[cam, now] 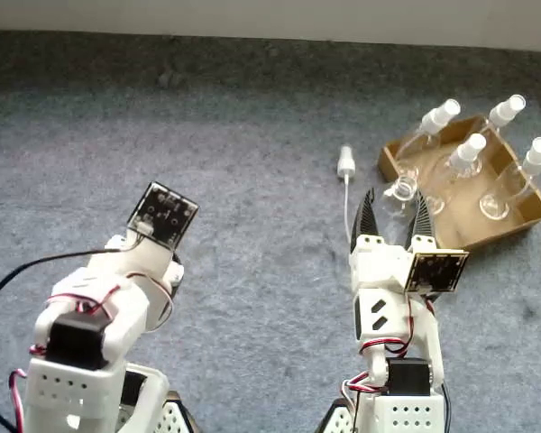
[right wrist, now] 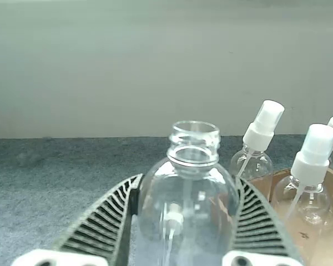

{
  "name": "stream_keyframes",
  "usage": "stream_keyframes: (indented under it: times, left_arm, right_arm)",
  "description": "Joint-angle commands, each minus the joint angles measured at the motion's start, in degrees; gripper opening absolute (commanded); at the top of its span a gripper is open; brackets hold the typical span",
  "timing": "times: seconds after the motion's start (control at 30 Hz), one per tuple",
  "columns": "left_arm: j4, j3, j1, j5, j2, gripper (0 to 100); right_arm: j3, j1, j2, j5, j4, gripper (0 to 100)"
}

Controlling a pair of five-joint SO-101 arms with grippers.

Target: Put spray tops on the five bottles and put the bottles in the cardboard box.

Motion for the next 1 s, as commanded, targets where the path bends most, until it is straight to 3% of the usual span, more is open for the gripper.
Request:
stream_keyframes:
  times: [0.0,0.5,0.73,0.97]
  left_arm:
    - [-0.3,-11.0,4.0,-0.3,15.0,1]
    - [-0.2,-40.0,5.9,-0.2,51.6,1]
    - [0.3,-57.4,11.6,-0.2,64.8,1]
    - [9.7,-77.2,15.9,-0.2,77.2,1]
  right_arm:
    - [10.1,0.6,-0.2,-0.7,-1.4,15.9]
    - [10.1,0.6,-0.2,-0.7,-1.4,15.9]
    - [10.1,0.6,-0.2,-0.7,-1.4,15.9]
    - [10.1,0.2,-0.2,-0.9,-1.4,15.9]
